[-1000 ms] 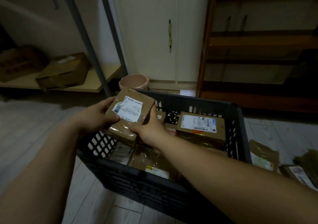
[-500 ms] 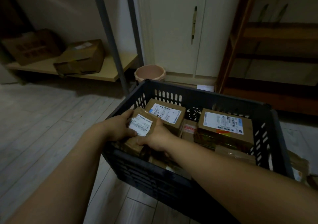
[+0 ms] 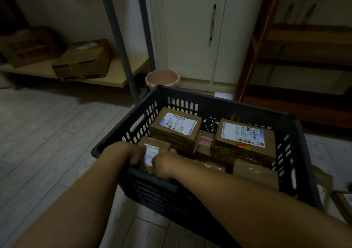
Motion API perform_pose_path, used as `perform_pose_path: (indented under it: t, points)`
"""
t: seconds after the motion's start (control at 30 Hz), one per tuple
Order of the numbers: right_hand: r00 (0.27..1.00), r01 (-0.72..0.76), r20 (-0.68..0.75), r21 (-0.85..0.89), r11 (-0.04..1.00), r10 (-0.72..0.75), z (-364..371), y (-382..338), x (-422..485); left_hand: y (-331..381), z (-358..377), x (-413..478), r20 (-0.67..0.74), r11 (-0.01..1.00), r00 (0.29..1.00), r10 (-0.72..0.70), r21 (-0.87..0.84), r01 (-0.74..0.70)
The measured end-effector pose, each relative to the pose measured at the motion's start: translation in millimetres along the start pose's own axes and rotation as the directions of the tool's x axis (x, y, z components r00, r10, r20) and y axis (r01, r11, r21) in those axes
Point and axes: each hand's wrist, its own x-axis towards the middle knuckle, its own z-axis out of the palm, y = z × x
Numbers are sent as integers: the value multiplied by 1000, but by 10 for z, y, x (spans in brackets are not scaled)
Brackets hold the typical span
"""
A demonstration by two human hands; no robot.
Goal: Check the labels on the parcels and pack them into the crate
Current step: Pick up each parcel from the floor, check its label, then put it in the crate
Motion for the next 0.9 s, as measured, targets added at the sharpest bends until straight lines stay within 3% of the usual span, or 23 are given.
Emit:
perform_pose_path:
  t: [0.07,0.17,0.3,0.37,0.47,0.57,0.7,0.9]
  points:
    - [988,140,-75,46,989,-137,-180,150,-178,27,-12,-10,-78,998,997,24,-56,-28]
    - [944,249,-255,131,960,-210,-492,612,-482,244,-80,-71,-283,992,954,93,-51,-112]
    - [815,189,-560,10,982,-151,-892,1413,-901,1013,-244,-310,-530,936,792,302,9,-351]
    - [752,150,-649,-4,989,-117,-1017,1866,-1167,1501,-270,-483,-589,884,710,386,17,-467]
    - [669,47,-743,26,999,-12,-1081,2584,-1567,2205,-178,-697,-568,756,636,522,-37,-653]
    - [631,-100,-763,102,990,142,-1013,3235,-1922,2871,-19,-840,-511,694,598,617,-5,-720]
    - [637,-242,-725,134,961,262,-832,3949,-2327,3638,207,-1005,-481,647,553,681,41,-761]
    - [697,-343,-616,163,925,367,-531,4754,-2793,4770,716,-1091,-343,611,556,757,71,-788]
